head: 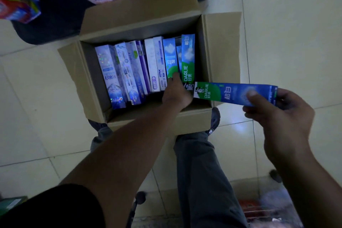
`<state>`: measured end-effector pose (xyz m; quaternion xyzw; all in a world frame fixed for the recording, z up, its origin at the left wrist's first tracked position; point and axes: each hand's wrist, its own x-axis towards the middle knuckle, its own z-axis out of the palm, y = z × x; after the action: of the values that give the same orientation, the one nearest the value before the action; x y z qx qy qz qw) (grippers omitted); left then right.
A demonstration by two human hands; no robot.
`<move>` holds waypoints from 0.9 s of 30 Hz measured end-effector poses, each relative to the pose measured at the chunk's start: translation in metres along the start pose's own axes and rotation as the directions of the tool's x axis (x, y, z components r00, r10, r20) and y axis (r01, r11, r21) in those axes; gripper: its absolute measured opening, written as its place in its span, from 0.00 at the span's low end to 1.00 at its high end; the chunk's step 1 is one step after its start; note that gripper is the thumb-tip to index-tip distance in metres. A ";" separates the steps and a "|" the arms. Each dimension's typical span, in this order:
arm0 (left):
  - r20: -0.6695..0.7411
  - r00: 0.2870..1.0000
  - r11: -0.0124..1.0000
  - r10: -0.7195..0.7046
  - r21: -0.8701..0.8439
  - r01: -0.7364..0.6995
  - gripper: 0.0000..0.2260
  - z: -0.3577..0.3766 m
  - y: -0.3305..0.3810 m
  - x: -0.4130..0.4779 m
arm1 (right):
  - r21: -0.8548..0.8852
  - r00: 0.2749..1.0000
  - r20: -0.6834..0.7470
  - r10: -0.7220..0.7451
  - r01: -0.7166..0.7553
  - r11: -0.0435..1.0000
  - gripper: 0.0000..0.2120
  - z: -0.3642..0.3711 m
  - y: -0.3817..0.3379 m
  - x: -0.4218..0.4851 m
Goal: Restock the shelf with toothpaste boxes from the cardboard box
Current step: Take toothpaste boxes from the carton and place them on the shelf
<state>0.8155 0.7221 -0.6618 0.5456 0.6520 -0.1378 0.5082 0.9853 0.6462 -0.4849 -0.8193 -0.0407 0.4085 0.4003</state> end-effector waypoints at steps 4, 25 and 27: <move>-0.091 0.996 0.999 -0.012 0.043 0.016 0.19 0.005 0.003 0.018 | 0.055 1.000 0.005 0.016 -0.016 0.998 0.07 -0.003 0.000 -0.010; -0.691 0.720 0.585 0.054 -0.563 -0.584 0.12 -0.384 -0.010 -0.327 | 0.383 0.879 0.425 -0.218 0.043 0.923 0.09 0.071 -0.286 -0.230; -0.745 0.667 0.523 0.014 -0.563 -0.640 0.13 -0.431 -0.006 -0.364 | 0.425 0.843 0.466 -0.269 0.053 0.904 0.07 0.084 -0.322 -0.269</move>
<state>0.5487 0.8288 -0.1763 0.3924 0.6491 0.4755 0.4457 0.8319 0.8097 -0.1206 -0.5753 -0.1328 0.5760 0.5653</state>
